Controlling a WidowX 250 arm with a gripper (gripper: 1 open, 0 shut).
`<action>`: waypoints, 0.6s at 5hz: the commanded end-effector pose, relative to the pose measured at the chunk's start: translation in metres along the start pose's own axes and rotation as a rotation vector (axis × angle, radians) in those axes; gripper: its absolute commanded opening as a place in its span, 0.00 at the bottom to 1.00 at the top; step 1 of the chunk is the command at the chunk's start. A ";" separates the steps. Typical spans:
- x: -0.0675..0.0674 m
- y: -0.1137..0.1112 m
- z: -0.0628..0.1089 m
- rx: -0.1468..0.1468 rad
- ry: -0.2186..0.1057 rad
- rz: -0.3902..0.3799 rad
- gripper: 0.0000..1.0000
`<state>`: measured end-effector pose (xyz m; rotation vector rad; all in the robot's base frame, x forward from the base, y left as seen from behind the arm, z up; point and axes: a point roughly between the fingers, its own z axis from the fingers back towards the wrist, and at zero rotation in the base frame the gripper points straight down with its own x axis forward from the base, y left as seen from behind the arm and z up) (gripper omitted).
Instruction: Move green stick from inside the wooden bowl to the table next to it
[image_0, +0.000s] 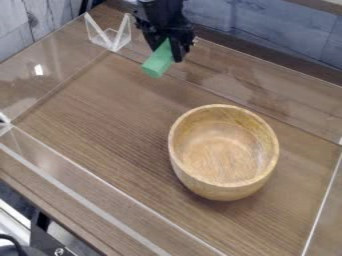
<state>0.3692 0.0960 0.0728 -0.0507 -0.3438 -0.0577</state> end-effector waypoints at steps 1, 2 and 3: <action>0.008 0.016 0.014 0.016 -0.067 -0.035 0.00; 0.008 0.022 0.016 0.007 -0.081 -0.050 0.00; 0.009 0.021 0.020 0.004 -0.096 -0.032 0.00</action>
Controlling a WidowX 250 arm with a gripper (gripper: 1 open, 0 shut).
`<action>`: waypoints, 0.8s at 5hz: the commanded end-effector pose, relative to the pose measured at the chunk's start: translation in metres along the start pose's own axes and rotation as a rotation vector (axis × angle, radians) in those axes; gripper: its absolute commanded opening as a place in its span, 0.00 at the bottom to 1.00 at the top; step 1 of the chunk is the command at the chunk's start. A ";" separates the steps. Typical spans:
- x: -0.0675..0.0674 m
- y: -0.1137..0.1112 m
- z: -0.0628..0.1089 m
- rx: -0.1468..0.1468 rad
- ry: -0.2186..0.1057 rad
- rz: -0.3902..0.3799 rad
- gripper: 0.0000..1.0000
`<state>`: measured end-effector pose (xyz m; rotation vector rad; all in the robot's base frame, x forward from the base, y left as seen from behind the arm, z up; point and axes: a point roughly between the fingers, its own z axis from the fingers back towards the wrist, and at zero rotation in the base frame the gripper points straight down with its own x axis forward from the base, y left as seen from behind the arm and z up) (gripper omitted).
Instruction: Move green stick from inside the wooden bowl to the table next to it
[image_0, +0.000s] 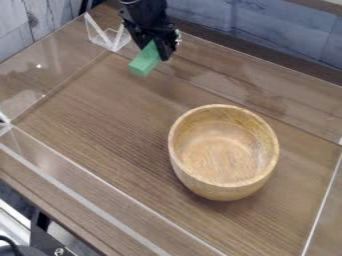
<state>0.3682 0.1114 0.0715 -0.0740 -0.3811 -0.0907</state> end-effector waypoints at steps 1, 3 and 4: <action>0.012 0.004 0.023 0.030 -0.072 0.014 0.00; 0.013 -0.005 0.053 -0.016 -0.097 -0.041 0.00; 0.011 -0.012 0.056 -0.021 -0.106 -0.018 0.00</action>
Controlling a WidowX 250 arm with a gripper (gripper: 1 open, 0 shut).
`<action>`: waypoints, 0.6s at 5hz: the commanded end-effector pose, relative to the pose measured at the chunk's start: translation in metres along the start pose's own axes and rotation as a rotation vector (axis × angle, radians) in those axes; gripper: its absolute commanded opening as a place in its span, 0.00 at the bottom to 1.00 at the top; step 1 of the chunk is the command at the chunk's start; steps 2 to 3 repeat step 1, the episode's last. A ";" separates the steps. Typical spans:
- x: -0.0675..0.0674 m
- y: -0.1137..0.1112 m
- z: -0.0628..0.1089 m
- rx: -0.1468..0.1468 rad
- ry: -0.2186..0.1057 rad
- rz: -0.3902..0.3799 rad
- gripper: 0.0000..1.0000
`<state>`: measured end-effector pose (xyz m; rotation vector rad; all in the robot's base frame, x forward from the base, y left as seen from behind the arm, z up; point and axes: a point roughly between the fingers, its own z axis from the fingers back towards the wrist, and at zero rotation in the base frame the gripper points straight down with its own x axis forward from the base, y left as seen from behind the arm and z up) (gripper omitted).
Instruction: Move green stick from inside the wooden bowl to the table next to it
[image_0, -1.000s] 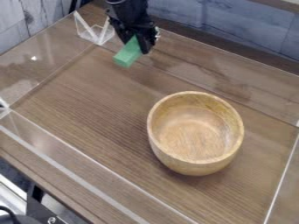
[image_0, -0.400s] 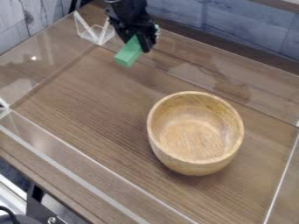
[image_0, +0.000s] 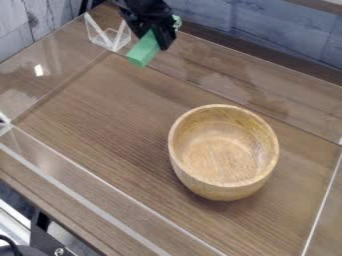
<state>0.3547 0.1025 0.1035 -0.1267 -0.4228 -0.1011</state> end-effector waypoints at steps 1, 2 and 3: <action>0.011 -0.009 0.022 0.031 -0.071 0.000 0.00; 0.011 -0.009 0.022 0.031 -0.071 0.000 0.00; 0.011 -0.009 0.022 0.031 -0.071 0.000 0.00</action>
